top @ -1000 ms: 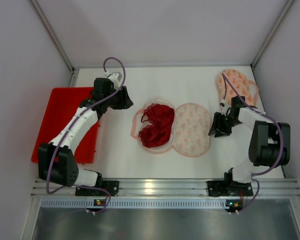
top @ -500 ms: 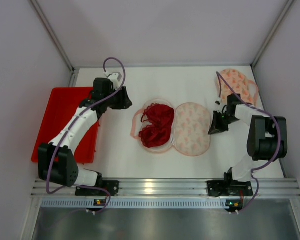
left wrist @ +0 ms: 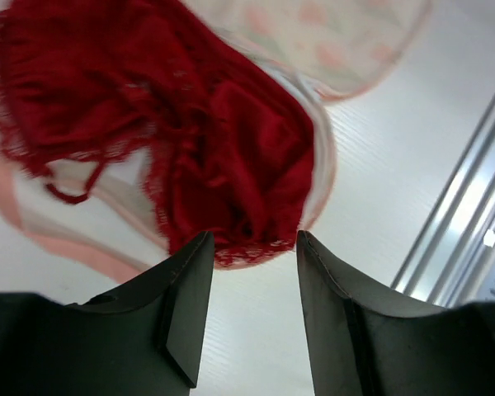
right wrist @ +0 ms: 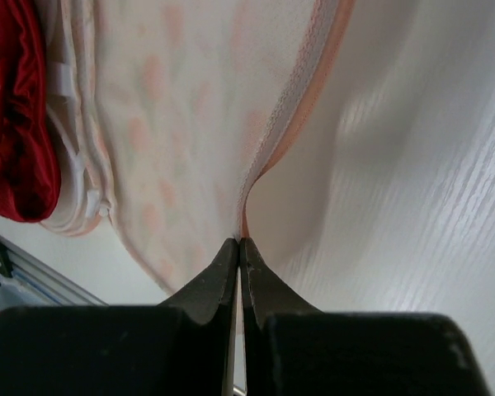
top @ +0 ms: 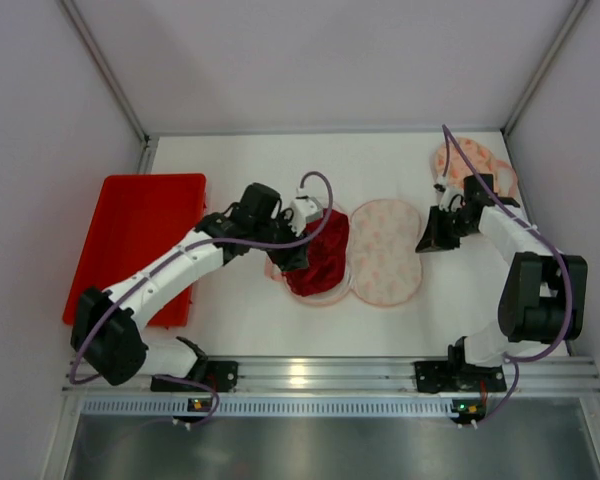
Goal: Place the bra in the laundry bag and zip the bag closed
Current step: Adjust the bra in the laundry bag.
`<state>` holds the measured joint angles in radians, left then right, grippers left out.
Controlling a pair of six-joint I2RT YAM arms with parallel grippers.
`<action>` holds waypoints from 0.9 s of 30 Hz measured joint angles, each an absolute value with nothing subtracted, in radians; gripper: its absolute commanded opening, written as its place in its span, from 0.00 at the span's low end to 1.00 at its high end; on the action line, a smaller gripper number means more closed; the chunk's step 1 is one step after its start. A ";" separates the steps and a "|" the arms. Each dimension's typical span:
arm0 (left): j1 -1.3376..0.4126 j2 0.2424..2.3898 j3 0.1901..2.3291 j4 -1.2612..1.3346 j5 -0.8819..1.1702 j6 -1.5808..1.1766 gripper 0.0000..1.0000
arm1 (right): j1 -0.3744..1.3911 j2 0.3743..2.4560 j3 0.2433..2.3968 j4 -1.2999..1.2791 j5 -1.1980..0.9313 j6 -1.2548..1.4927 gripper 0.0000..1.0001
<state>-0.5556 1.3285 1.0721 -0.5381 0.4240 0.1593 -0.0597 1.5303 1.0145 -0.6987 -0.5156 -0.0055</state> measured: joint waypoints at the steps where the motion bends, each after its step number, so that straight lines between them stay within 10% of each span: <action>1: -0.612 1.341 1.077 -0.558 0.430 0.184 0.49 | -0.060 1.530 1.008 -0.700 -0.522 -0.002 0.00; 15: -1.084 1.597 1.210 -0.659 0.061 0.342 0.41 | -0.059 1.528 0.975 -0.719 -0.542 0.030 0.00; 27: -1.127 1.730 1.235 -0.682 -0.225 0.336 0.41 | -0.059 1.525 0.974 -0.719 -0.542 0.030 0.00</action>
<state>-1.1275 1.7298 1.2354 -0.6815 -0.2253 0.3355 -0.0586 1.5249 0.9741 -0.7185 -0.5419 0.0296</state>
